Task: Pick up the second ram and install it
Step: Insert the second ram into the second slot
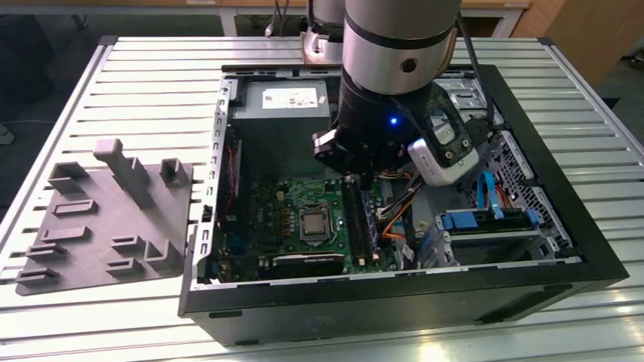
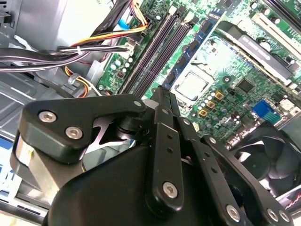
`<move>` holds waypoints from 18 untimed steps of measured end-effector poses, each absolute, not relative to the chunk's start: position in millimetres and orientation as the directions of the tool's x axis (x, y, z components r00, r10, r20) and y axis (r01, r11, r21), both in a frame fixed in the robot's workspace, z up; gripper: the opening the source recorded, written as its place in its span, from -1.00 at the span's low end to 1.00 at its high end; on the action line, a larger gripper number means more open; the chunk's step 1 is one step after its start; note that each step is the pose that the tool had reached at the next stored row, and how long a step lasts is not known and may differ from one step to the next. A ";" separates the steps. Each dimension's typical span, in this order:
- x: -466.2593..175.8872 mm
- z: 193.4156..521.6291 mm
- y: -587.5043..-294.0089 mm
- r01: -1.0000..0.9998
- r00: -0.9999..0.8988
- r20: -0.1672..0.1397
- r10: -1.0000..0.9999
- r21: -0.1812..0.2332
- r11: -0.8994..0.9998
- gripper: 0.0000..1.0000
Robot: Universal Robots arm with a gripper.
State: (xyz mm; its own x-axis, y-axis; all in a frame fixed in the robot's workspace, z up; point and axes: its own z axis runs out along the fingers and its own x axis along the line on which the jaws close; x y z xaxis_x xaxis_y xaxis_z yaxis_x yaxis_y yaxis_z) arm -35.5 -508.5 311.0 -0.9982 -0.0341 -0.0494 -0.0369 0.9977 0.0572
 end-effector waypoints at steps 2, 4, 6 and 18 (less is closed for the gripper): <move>-35.2 311.0 -508.5 -0.037 -0.998 -0.049 -0.034 0.057 0.998 -0.76; -35.0 311.0 -508.5 -0.037 -0.998 -0.049 -0.034 0.057 0.998 -0.76; -34.7 311.0 -508.5 -0.037 -0.998 -0.049 -0.034 0.057 0.998 -0.76; -30.6 310.8 -508.5 -0.037 -0.998 -0.049 -0.034 0.057 0.998 -0.76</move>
